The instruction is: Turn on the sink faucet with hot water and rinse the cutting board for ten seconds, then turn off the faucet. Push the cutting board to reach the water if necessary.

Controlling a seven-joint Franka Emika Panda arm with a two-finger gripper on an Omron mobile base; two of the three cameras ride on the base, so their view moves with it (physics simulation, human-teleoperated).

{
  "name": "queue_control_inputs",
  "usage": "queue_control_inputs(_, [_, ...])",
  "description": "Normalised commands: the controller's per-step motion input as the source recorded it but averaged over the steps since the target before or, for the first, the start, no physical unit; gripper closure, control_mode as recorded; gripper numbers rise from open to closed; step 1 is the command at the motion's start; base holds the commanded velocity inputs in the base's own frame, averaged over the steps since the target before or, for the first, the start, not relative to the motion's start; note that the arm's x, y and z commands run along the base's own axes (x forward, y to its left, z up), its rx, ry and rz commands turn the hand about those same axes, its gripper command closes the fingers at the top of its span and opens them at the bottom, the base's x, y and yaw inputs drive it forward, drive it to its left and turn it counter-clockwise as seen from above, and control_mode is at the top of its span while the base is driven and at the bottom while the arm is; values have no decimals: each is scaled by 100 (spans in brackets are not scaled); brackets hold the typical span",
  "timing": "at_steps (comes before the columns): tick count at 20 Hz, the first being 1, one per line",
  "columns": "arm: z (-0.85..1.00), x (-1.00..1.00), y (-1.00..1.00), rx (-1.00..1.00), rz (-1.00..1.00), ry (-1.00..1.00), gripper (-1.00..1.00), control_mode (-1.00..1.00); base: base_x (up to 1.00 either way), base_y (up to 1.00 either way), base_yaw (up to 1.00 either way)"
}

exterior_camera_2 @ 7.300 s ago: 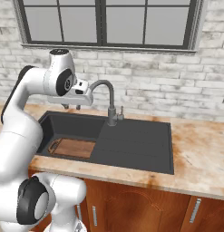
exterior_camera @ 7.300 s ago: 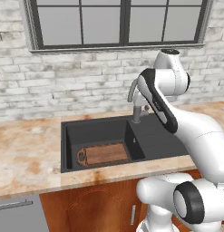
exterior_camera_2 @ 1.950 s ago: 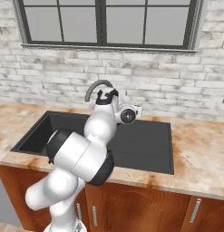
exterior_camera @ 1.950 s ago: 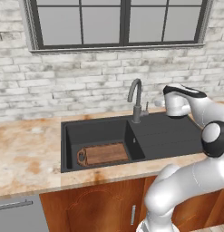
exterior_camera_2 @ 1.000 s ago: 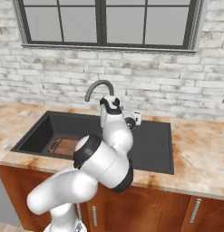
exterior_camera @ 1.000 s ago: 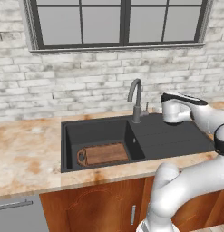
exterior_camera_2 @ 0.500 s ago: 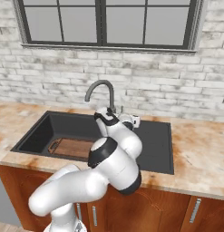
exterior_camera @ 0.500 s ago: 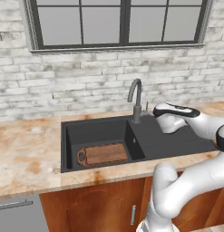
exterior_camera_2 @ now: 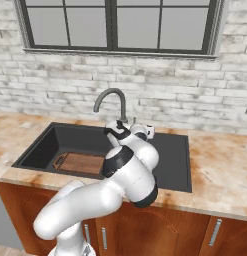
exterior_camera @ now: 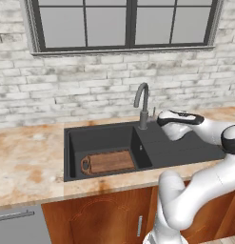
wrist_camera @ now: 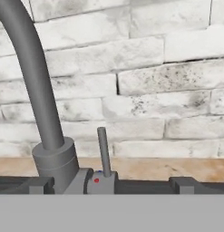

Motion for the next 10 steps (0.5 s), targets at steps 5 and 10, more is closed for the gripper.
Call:
queue_control_inputs(5, [-2,25,0,0,0,0,-100,-100,0,0,0])
queue_control_inputs(10, [0,23,0,0,0,0,-100,-100,0,0,0])
